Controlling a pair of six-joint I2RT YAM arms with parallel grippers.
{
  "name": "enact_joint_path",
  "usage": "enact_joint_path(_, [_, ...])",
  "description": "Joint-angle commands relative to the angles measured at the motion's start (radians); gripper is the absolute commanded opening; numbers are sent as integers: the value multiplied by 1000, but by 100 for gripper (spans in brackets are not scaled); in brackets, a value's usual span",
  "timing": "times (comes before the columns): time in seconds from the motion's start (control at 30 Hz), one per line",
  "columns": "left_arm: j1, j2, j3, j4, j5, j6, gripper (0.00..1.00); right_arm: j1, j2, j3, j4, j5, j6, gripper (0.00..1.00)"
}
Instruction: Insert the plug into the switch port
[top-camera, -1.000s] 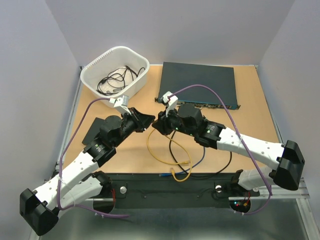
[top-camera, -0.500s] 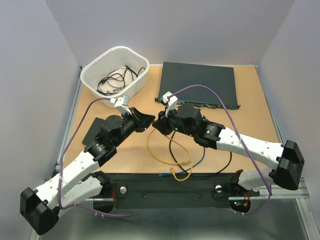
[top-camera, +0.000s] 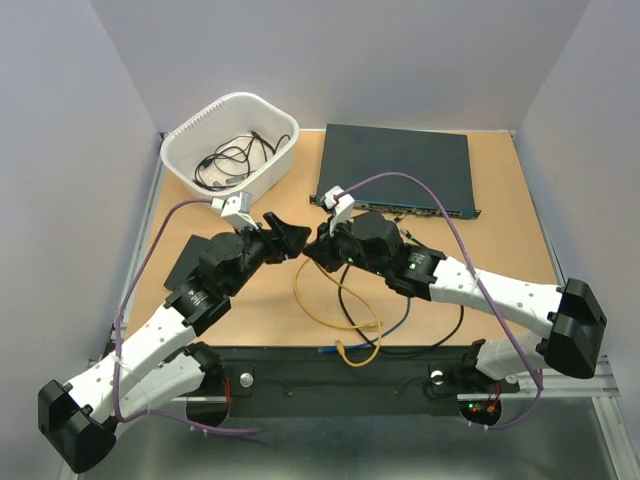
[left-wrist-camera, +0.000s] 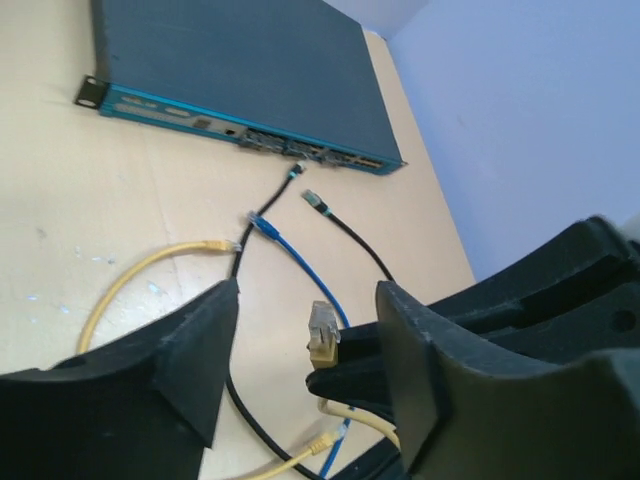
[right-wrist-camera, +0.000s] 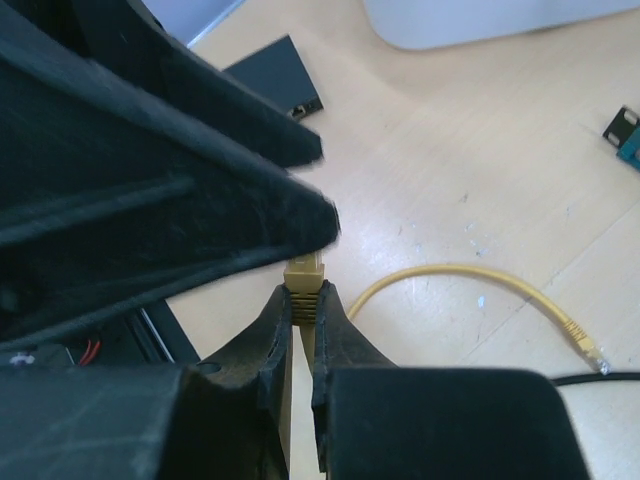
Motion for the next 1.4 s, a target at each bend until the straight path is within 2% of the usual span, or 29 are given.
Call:
enact_joint_path(0.0, [32, -33, -6, -77, -178, 45, 95, 10, 4, -66, 91, 14, 52, 0])
enact_joint_path(0.03, [52, -34, -6, -104, -206, 46, 99, 11, 2, -82, 102, 14, 67, 0])
enact_joint_path(0.1, [125, -33, -11, -137, -220, 40, 99, 14, 1, -109, 122, 11, 81, 0])
enact_joint_path(0.13, [246, -34, -29, -166, -187, 48, 99, 14, 1, -137, 142, 12, 96, 0])
enact_joint_path(0.2, [404, -36, -67, -155, -29, 63, 99, 16, 4, -169, 157, 3, 107, 0])
enact_joint_path(0.27, [556, -25, -86, -141, 31, 53, 99, 17, 8, -189, 175, -1, 116, 0])
enact_joint_path(0.37, [668, 7, -95, -148, 26, 19, 99, 22, 22, -218, 209, -21, 138, 0])
enact_joint_path(0.4, [774, 21, -95, -157, 30, 8, 99, 24, 27, -224, 218, -35, 151, 0])
enact_joint_path(0.47, [869, 33, -87, -167, 38, 2, 99, 27, 36, -237, 249, -53, 162, 0])
enact_joint_path(0.5, [979, 40, -72, -176, 41, 0, 99, 31, 45, -241, 255, -64, 170, 0])
enact_joint_path(0.57, [1078, 69, -60, -202, 44, 11, 99, 37, 54, -250, 278, -96, 176, 1])
enact_joint_path(0.6, [1165, 81, -57, -199, 48, 22, 99, 39, 65, -252, 283, -101, 178, 1])
enact_joint_path(0.73, [1348, 231, -71, -194, 127, -35, 99, 40, 88, -266, 306, -121, 184, 0])
enact_joint_path(0.8, [1370, 371, -46, -213, 127, -50, 98, 44, 108, -263, 318, -133, 190, 0])
enact_joint_path(0.93, [1377, 538, -35, -193, 239, -32, 93, 44, 123, -270, 337, -147, 201, 0])
enact_joint_path(1.17, [1353, 512, -69, -138, 233, -107, 93, 53, 151, -258, 353, -141, 222, 0])
enact_joint_path(1.37, [1189, 550, -98, -92, 233, -173, 94, 57, 142, -266, 334, -106, 233, 1])
